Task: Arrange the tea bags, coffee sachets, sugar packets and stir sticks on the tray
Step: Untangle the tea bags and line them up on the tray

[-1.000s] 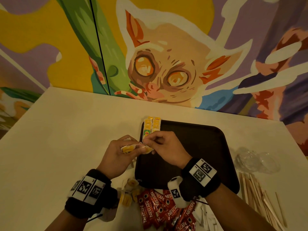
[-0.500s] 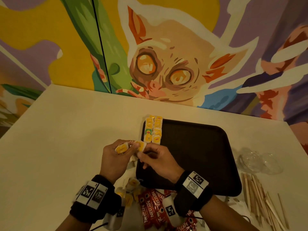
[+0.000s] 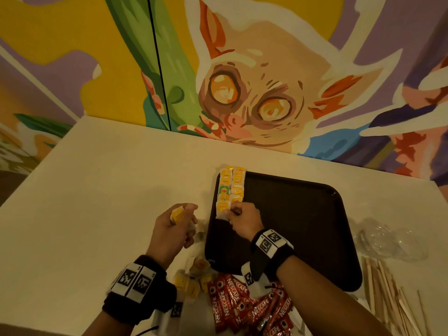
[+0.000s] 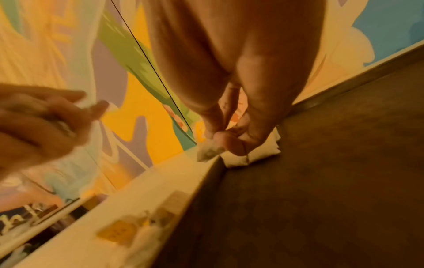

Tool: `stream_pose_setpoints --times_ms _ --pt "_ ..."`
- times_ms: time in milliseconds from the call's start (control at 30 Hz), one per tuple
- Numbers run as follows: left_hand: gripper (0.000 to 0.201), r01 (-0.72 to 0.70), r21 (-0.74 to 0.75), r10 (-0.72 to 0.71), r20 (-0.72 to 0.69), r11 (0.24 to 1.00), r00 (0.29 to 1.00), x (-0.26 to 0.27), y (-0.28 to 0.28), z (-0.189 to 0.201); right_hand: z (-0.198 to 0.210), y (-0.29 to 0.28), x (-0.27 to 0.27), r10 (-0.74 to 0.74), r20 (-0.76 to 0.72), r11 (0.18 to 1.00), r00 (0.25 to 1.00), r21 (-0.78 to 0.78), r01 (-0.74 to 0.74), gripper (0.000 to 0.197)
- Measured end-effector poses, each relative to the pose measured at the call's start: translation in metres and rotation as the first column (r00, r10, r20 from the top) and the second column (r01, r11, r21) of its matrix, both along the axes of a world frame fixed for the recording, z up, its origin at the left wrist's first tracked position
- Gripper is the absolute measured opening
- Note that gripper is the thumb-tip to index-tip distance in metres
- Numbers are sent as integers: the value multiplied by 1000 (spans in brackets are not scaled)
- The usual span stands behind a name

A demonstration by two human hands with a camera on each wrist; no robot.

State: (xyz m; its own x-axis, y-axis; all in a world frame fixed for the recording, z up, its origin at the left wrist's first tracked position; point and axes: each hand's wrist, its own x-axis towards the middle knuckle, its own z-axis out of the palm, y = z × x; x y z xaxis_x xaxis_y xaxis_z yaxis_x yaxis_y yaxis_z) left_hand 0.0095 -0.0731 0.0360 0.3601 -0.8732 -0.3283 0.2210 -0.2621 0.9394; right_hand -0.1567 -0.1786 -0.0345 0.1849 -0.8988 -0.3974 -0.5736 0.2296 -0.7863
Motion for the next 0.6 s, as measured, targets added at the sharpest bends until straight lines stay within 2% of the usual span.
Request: stream_pose_setpoints --times_ms 133,300,600 --pt "14 41 7 -41 1 999 999 4 3 1 -26 -14 8 -23 -138 999 990 41 28 24" --pt "16 75 25 -75 16 997 997 8 4 2 -37 -20 22 -37 -220 997 975 64 52 22" --pt "17 102 51 -104 31 993 994 10 4 0 -43 -24 23 -162 -151 986 975 14 166 20"
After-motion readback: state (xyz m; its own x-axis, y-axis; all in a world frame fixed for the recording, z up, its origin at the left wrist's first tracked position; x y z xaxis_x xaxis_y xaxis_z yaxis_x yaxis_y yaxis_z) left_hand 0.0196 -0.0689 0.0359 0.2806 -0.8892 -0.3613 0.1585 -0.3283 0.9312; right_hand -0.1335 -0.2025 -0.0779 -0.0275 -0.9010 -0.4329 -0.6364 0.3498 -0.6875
